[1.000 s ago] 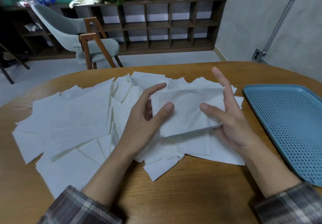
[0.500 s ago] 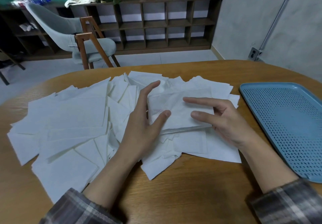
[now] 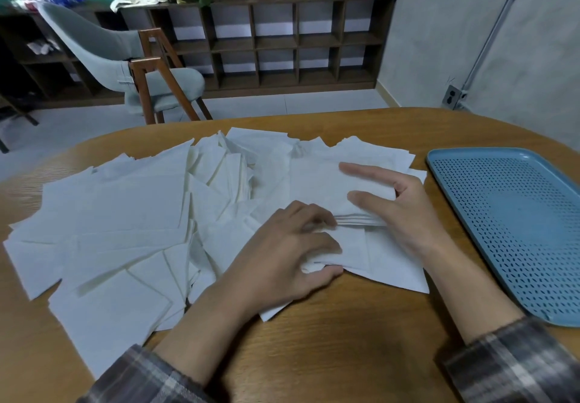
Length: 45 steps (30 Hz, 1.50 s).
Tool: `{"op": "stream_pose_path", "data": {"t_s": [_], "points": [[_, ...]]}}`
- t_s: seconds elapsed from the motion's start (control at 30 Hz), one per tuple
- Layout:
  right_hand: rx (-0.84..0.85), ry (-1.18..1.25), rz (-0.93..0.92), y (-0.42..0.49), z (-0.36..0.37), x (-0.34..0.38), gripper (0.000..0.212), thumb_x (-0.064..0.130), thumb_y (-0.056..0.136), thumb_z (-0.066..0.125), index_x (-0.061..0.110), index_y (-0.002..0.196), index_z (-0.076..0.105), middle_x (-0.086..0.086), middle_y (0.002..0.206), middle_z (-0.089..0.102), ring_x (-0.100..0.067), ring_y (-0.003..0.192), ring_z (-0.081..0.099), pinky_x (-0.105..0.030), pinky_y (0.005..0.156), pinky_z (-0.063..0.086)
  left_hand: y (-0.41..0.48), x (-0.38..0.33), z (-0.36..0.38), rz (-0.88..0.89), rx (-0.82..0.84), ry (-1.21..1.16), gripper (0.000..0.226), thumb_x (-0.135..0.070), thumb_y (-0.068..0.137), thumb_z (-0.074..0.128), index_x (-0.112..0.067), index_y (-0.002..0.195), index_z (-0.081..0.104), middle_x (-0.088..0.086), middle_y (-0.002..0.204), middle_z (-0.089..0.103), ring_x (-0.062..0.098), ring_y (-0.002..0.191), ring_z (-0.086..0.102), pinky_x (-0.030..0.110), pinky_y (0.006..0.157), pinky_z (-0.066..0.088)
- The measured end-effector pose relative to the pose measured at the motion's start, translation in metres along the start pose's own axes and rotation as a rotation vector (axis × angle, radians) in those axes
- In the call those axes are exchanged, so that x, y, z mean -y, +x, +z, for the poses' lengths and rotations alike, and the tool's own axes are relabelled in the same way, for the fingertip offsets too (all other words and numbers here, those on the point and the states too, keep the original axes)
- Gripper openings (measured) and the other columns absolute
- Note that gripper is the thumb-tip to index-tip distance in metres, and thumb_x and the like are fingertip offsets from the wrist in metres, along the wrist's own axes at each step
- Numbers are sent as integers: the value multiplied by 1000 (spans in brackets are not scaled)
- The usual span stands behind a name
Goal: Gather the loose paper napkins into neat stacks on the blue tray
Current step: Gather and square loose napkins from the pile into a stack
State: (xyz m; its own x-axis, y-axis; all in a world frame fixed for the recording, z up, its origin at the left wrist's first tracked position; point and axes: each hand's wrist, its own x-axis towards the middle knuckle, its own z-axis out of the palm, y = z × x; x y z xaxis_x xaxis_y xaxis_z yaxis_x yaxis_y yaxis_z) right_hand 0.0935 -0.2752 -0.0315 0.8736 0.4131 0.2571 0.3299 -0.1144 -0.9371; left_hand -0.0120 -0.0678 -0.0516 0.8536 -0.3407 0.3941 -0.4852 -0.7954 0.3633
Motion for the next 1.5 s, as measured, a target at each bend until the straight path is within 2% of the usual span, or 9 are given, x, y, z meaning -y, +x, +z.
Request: {"op": "stream_pose_path", "data": {"t_s": [0.37, 0.6, 0.8, 1.0, 1.07, 1.17, 1.27, 1.37, 1.5], "points": [[-5, -52, 44, 0, 2, 1, 39, 0, 94, 71, 27, 122, 77, 30, 122, 72, 17, 123, 55, 3, 94, 36, 1, -1, -12, -200, 95, -249, 19, -37, 100, 70, -33, 113, 83, -23, 116, 71, -2, 115, 61, 24, 99, 49], [11, -67, 46, -1, 2, 2, 38, 2, 95, 70, 28, 122, 76, 29, 123, 71, 18, 123, 54, 5, 92, 34, 2, 3, -15, -250, 33, -354, 11, -29, 88, 85, -25, 99, 86, -19, 108, 76, -1, 107, 68, 15, 91, 49], [3, -54, 50, -2, 2, 2, 38, 2, 97, 68, 29, 122, 76, 30, 123, 71, 18, 125, 53, 6, 93, 34, 2, -2, -25, -353, -45, -594, 9, -27, 87, 84, -21, 94, 85, -15, 102, 79, 9, 106, 72, 35, 98, 55], [-56, -16, 51, -1, 3, 3, 41, -1, 98, 64, 29, 122, 76, 29, 124, 71, 19, 122, 54, 4, 93, 38, 3, -7, -32, -347, -294, -709, 9, -24, 101, 70, -18, 94, 73, -2, 79, 67, 11, 74, 62, 20, 70, 45], [-60, 5, 44, -1, 3, 4, 38, 1, 99, 64, 30, 120, 77, 26, 124, 72, 15, 123, 56, -3, 98, 41, 3, -5, -32, -377, -368, -748, 13, -32, 104, 64, -21, 97, 67, 7, 70, 53, 23, 64, 47, 27, 62, 39], [-7, 99, 6, -2, 4, 7, 20, 21, 103, 64, 27, 116, 79, 16, 125, 75, 2, 128, 60, -25, 110, 41, 5, -6, -31, -474, -440, -820, 19, -45, 104, 62, -28, 100, 66, 18, 67, 61, 45, 69, 61, 53, 66, 55], [80, 69, -28, -6, 9, 14, 18, 38, 96, 71, 29, 110, 79, 16, 119, 77, 0, 122, 65, -17, 103, 46, 6, -7, -28, -515, -471, -812, 25, -52, 101, 64, -28, 104, 67, 35, 73, 60, 61, 74, 58, 72, 67, 50], [29, 16, -30, -6, 15, 14, 15, 39, 79, 79, 32, 93, 80, 21, 100, 79, 4, 104, 70, -7, 90, 46, 6, -12, -27, -496, -462, -781, 21, -46, 101, 64, -28, 110, 66, 28, 80, 67, 56, 76, 62, 68, 65, 53], [-86, 38, -20, -3, 13, 10, 13, 40, 77, 78, 31, 86, 78, 22, 94, 78, 7, 99, 69, -8, 88, 45, 8, -24, -25, -498, -311, -810, 53, -32, 84, 82, -35, 129, 55, -18, 106, 76, 6, 95, 75, 27, 77, 62]]}}
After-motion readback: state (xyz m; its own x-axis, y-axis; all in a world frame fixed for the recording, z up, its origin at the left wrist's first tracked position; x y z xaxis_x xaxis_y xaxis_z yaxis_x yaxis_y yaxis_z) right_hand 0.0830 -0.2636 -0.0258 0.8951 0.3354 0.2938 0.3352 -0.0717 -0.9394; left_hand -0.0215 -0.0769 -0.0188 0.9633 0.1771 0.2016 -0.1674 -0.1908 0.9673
